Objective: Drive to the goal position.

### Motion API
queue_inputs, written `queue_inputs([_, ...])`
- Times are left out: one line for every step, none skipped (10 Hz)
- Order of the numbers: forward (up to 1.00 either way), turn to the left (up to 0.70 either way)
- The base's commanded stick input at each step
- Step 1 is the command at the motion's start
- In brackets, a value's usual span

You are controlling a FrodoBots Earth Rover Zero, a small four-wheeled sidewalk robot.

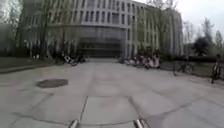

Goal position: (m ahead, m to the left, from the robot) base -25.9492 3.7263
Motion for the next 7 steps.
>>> queue_inputs([0.63, 0.02])
queue_inputs([0.7, 0.02])
queue_inputs([0.7, -0.19])
queue_inputs([0.7, -0.34])
queue_inputs([0.7, -0.35])
queue_inputs([0.7, -0.35])
queue_inputs([0.7, -0.35])
